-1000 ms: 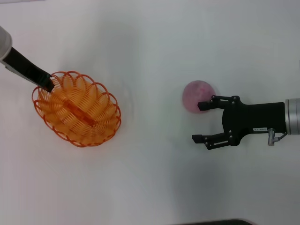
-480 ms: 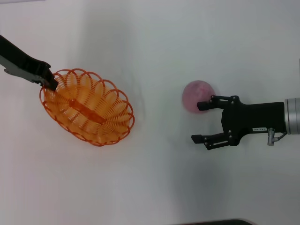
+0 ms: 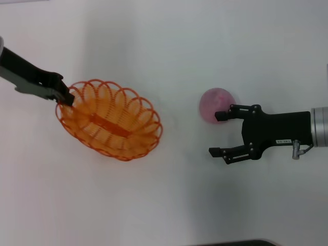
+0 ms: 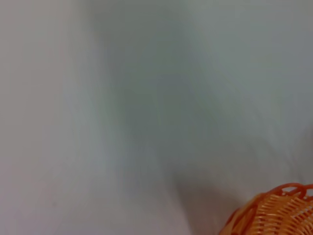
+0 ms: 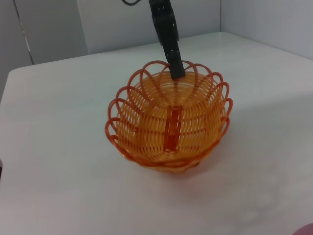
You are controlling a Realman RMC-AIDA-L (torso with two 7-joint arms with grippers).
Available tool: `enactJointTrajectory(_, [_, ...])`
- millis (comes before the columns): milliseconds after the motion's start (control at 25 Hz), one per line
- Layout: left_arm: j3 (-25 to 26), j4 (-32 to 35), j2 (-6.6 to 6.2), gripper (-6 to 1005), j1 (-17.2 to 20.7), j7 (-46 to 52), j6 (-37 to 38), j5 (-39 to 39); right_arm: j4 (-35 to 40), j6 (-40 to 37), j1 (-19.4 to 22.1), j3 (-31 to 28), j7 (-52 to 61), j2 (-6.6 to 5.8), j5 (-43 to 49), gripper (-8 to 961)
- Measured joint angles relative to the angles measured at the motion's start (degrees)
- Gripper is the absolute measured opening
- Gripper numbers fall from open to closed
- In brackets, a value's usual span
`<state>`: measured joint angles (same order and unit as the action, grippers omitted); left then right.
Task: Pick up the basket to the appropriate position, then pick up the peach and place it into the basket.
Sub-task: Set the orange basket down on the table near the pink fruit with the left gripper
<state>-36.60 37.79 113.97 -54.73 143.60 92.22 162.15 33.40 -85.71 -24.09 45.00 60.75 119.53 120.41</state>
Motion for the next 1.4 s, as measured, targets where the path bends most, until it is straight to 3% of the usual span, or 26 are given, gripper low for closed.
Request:
enactJointTrajectory(200, [3.91,-1.09,-0.25,91,2.8,0.24,2.12,-3.17,0.0,0.0,0.02,0.0,0.07,-0.04,0.0,954])
enactJointTrajectory(480, [8.7,-1.17,0.51,90,8.27,1.82,2.64,-8.85,0.0,0.01,0.02,0.0,0.07,-0.09,0.0,953])
enactJointTrajectory(680, [10.48,0.16,1.5,89,12.66,2.55,2.0,-13.1,0.0,0.02,0.01,0.0,0.07,-0.09,0.0,953])
enactJointTrajectory(840, [10.5,3.25,3.26,89,15.26,3.02,1.21,-14.37,0.0,0.02,0.02,0.0,0.07,-0.09,0.0,953])
enactJointTrajectory(1160, [10.32,4.85,4.33,88,16.29,3.21,0.86,-14.81,0.0,0.01,-0.07,-0.03,0.07,-0.08,-0.01,952])
enactJointTrajectory(1400, [9.92,13.94,8.89,87,18.62,3.51,-0.06,-14.41,0.0,0.02,-0.03,-0.32,0.07,0.0,0.0,953])
